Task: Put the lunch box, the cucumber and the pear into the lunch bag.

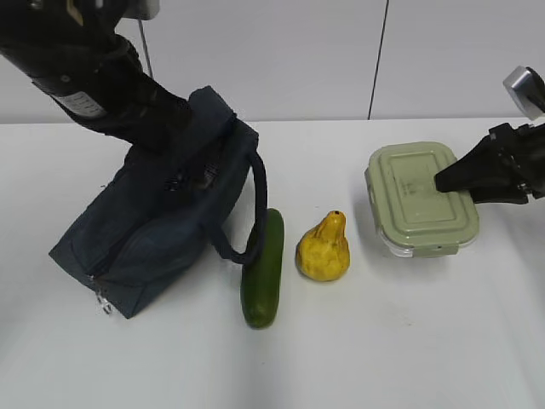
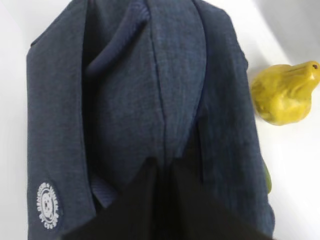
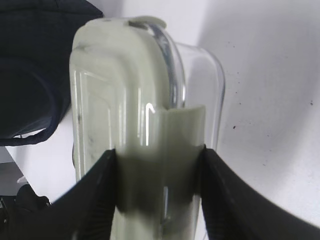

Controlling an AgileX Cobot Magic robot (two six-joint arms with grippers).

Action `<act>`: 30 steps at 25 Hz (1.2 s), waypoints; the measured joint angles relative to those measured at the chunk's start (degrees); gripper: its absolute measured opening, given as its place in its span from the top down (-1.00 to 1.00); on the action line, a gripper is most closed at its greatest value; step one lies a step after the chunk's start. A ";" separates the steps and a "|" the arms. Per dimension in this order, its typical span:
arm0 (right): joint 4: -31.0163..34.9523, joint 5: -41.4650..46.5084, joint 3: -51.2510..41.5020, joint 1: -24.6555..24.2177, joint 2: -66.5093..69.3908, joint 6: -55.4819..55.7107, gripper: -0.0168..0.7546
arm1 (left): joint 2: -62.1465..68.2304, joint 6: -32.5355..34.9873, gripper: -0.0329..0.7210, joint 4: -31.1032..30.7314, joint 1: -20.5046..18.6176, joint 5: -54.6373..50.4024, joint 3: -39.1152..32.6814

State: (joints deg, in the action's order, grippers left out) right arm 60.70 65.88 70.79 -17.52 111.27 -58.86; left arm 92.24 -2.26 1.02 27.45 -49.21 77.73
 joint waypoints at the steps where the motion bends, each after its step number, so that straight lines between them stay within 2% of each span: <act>1: 0.10 0.00 0.00 0.00 0.00 0.00 0.03 | 0.41 -0.38 0.91 0.29 0.03 0.38 0.00; 9: 1.45 0.00 0.00 0.00 0.00 0.00 0.03 | 2.06 -0.85 0.91 7.00 0.07 4.18 0.00; 13: 3.46 0.00 0.00 0.00 0.00 0.00 0.03 | 2.26 -0.85 0.91 8.26 0.07 5.19 0.00; 25: 3.51 0.00 5.26 0.09 -0.74 1.59 0.03 | 4.56 -0.85 0.91 13.70 0.21 8.26 0.13; 30: 3.76 0.02 5.62 2.41 -1.08 1.78 0.03 | 4.99 -0.85 0.91 15.27 0.32 9.79 0.13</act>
State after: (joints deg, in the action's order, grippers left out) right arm 64.46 65.90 76.41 -15.11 110.19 -57.08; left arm 97.22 -3.11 16.29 27.77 -39.42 77.87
